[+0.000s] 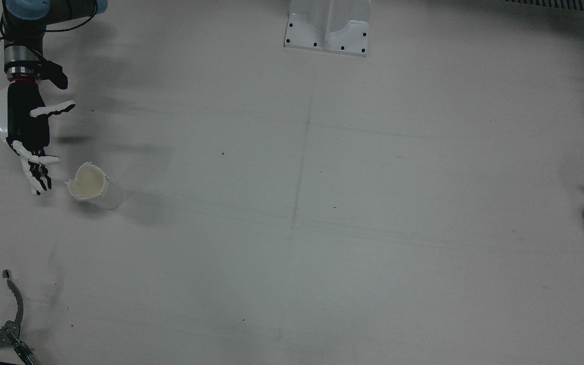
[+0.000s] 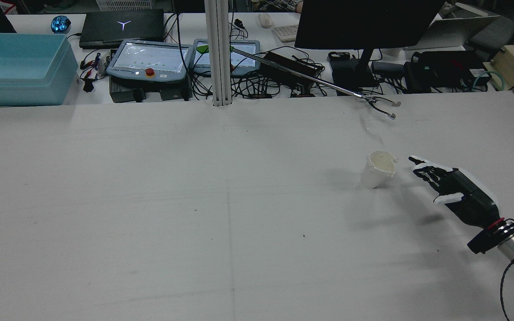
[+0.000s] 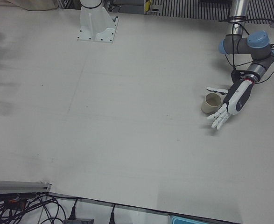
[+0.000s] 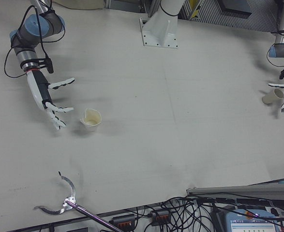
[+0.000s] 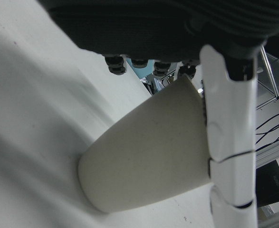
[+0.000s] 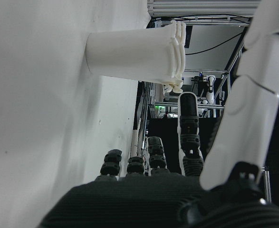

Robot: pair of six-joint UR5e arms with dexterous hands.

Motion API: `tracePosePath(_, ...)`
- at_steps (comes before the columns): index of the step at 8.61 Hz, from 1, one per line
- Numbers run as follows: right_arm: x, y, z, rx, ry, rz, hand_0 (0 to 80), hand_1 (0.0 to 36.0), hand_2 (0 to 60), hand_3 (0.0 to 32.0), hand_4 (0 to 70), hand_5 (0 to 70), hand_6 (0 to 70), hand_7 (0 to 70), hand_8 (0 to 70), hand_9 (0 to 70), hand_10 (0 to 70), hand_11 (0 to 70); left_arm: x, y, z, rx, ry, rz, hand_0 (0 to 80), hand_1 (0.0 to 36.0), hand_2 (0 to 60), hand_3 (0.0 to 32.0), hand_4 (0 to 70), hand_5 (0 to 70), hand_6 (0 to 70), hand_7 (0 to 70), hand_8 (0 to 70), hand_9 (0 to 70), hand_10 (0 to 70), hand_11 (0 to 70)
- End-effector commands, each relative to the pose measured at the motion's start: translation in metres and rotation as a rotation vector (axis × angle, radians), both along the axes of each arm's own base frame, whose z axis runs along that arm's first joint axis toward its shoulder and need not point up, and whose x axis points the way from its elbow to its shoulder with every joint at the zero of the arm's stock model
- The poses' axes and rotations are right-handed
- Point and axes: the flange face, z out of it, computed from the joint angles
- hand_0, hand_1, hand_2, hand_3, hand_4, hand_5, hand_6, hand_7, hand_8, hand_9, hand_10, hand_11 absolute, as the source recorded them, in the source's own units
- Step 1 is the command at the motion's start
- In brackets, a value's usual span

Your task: Pour water

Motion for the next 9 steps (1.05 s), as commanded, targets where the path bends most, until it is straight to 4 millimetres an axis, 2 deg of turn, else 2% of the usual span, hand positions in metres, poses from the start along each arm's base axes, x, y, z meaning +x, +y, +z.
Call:
tracePosePath(1,0.0035,0.0014,0.0033,-0.005,0.004,0.002,55.4,13.9,0.0,0.0,25.4,24.8,9.8,16.0,5.1,4.7,6.6,11.0,0.0214,-0.0239,-0.0131,-0.002,0.009,0.016,62.1,22.0,0.0,0.0,14.2,14.4,3.0,8.4,0.0,0.2,3.0,7.1)
tracePosePath(2,0.0047,0.0015,0.0038,-0.005,0.004,0.004,55.3,13.9,0.0,0.0,24.9,24.3,9.3,15.6,5.0,4.5,6.6,11.0,0.0235,-0.0265,-0.0151,-0.004,0.015,0.018,62.3,22.1,0.0,0.0,15.3,15.5,3.5,8.9,0.0,0.3,3.3,7.4)
tracePosePath(3,0.0051,0.0018,0.0053,-0.007,0.005,0.004,55.3,13.9,0.0,0.0,24.9,24.6,9.4,15.5,4.9,4.5,6.6,11.0,0.0216,-0.0245,-0.0119,-0.038,0.033,0.017,63.2,22.1,0.0,0.0,20.9,28.9,4.2,10.0,0.0,0.6,3.8,8.1)
tracePosePath(4,0.0053,0.002,0.006,-0.01,0.002,0.003,55.5,13.8,0.0,0.0,25.2,24.6,9.6,15.6,5.0,4.6,6.5,11.0,0.0194,-0.0256,-0.0113,-0.061,0.065,-0.005,63.8,20.9,0.0,0.0,35.1,69.2,5.6,11.6,0.3,0.9,4.6,8.7)
tracePosePath(6,0.0059,0.0015,0.0053,-0.013,-0.012,0.004,55.4,14.0,0.0,0.0,25.2,24.8,9.6,15.5,4.9,4.5,6.6,11.1,0.0184,-0.0256,-0.0108,-0.098,0.111,-0.004,62.7,17.5,0.0,0.0,69.9,70.0,11.1,18.1,2.8,3.0,5.7,9.3)
tracePosePath(7,0.0068,0.0023,0.0068,-0.017,-0.012,0.004,55.6,14.1,0.0,0.0,25.5,24.9,9.9,15.5,4.8,4.4,6.4,10.9,0.0179,-0.0247,-0.0094,-0.115,0.116,-0.003,69.2,18.2,0.0,0.0,70.0,70.0,14.3,19.9,4.9,5.1,6.1,9.7)
tracePosePath(8,0.007,0.0016,0.0052,-0.014,-0.015,0.005,55.9,14.3,0.0,0.0,25.5,24.8,9.7,15.4,4.7,4.4,6.4,10.9,0.0177,-0.0244,-0.0089,-0.127,0.128,-0.001,80.0,27.8,10.2,0.0,70.0,70.0,16.8,21.6,6.6,6.9,6.6,11.3)
tracePosePath(9,0.0072,0.001,0.0032,-0.018,-0.034,0.01,55.9,14.4,0.0,0.0,25.0,24.8,9.3,15.3,4.6,4.3,6.5,11.0,0.0186,-0.0259,-0.0125,-0.136,0.149,0.004,80.0,36.0,56.6,0.0,70.0,70.0,17.7,23.1,7.2,7.7,7.6,13.4)
